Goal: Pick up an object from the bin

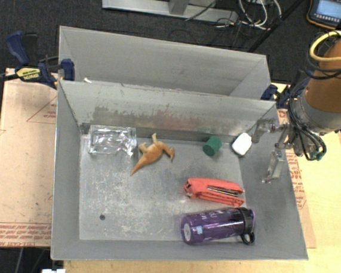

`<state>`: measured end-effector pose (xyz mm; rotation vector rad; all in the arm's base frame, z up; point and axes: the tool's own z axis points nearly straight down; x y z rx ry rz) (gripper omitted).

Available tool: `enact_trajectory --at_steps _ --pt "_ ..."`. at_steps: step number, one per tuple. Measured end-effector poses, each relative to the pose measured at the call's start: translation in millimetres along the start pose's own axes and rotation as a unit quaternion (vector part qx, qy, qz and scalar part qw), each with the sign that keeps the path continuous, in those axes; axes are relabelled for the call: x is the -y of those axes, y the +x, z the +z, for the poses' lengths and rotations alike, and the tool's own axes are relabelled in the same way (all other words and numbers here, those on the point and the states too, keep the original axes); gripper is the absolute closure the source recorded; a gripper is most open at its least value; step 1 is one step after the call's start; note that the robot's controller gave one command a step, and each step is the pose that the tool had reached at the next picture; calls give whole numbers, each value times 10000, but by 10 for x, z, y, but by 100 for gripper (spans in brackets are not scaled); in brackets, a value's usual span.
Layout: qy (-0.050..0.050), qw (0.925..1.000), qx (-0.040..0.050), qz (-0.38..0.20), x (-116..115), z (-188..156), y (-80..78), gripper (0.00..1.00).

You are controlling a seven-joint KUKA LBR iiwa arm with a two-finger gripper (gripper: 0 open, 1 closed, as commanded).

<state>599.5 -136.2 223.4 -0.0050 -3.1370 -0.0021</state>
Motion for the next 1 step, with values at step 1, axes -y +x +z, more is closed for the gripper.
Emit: enact_trajectory --at_steps 1 --pt "7 10000 35 -14 -7 -52 -10 0"
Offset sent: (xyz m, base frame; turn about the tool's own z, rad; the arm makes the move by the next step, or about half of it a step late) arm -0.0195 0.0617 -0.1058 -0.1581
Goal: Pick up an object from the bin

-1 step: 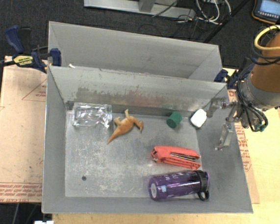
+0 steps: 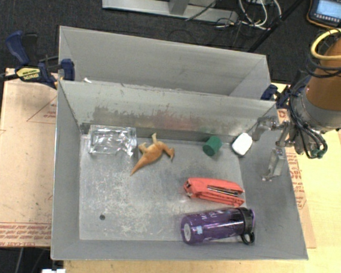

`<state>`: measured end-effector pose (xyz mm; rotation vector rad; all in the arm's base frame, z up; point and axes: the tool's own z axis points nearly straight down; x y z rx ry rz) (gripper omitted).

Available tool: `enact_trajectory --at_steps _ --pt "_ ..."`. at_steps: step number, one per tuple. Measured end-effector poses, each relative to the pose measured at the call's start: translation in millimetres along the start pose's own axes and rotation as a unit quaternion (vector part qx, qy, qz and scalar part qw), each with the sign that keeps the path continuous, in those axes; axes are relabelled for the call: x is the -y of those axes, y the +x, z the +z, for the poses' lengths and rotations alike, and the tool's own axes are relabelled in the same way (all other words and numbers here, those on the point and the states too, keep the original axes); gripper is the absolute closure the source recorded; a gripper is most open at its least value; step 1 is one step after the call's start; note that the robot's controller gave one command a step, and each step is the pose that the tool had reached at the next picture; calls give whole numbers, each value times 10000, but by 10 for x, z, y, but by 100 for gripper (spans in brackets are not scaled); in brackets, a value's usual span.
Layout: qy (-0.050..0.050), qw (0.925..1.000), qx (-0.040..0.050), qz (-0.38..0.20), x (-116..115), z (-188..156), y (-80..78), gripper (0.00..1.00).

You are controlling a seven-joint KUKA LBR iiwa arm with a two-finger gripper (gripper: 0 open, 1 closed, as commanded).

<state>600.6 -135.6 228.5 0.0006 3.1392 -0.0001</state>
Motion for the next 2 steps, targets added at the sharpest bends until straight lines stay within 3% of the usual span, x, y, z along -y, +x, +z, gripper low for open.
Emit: enact_trajectory --at_steps 1,2 --pt "2 9994 12 -335 -267 481 83 0" --pt "-4 9995 21 -312 -396 1162 327 0"
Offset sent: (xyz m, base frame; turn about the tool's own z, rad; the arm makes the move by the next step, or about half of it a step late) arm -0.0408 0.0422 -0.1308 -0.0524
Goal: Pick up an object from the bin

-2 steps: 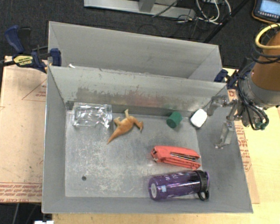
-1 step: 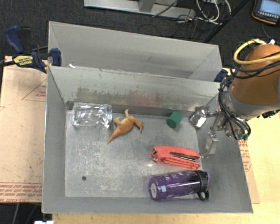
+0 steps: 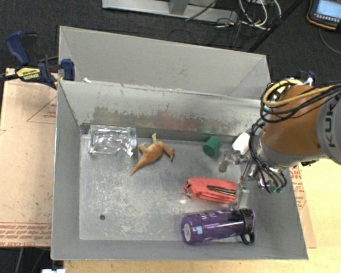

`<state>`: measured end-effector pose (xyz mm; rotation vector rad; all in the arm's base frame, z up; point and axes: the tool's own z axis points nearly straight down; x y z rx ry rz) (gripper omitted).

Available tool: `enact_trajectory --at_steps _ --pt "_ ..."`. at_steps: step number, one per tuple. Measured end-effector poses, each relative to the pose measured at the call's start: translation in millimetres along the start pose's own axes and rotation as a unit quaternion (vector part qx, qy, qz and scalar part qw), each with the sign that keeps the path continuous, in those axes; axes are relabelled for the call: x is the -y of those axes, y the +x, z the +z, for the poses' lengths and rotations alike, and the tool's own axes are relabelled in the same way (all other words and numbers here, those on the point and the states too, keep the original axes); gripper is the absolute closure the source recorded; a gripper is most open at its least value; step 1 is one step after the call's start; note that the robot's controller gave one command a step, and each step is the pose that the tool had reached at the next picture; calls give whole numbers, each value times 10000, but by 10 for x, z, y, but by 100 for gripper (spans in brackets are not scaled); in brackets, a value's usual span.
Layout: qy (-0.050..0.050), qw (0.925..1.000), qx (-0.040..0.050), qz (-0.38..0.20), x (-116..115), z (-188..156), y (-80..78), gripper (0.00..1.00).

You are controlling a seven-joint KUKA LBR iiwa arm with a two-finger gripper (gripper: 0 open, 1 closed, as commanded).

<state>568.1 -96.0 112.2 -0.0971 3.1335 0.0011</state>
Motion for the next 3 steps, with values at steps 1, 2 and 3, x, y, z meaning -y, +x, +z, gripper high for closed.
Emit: enact_trajectory --at_steps 1,2,3 --pt "2 9999 7 126 -27 346 -107 0" --pt "-6 9985 -5 -546 -101 433 21 100" --pt "-5 9985 -4 -553 -102 435 19 100"
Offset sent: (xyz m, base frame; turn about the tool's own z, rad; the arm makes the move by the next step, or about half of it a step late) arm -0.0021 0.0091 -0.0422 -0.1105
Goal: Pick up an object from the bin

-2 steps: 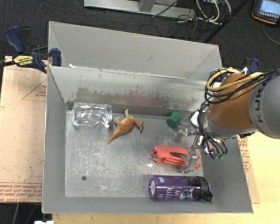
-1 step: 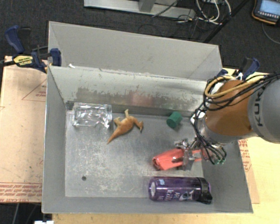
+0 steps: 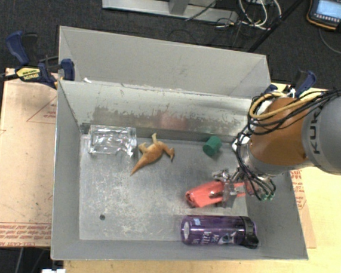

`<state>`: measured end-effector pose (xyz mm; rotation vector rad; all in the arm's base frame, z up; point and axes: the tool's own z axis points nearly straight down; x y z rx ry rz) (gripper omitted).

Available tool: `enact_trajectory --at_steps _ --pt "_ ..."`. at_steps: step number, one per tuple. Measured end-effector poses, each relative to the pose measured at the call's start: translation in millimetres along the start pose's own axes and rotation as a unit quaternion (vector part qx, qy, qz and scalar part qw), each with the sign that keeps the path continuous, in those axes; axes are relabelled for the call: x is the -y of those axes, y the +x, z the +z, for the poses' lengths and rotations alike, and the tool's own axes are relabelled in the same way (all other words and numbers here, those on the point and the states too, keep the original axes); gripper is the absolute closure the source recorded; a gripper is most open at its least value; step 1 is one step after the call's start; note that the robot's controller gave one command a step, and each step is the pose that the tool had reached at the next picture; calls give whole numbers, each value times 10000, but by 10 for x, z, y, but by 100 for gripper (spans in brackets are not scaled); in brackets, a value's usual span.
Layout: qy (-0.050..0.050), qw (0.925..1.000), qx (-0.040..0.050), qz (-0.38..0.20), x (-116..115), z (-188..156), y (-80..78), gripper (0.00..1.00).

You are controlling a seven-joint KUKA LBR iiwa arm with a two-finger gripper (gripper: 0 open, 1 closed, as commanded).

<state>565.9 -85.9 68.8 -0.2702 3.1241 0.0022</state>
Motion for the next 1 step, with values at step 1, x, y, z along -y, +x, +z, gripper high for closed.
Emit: enact_trajectory --at_steps 1 --pt "-1 10000 10 50 77 -1350 11 100"
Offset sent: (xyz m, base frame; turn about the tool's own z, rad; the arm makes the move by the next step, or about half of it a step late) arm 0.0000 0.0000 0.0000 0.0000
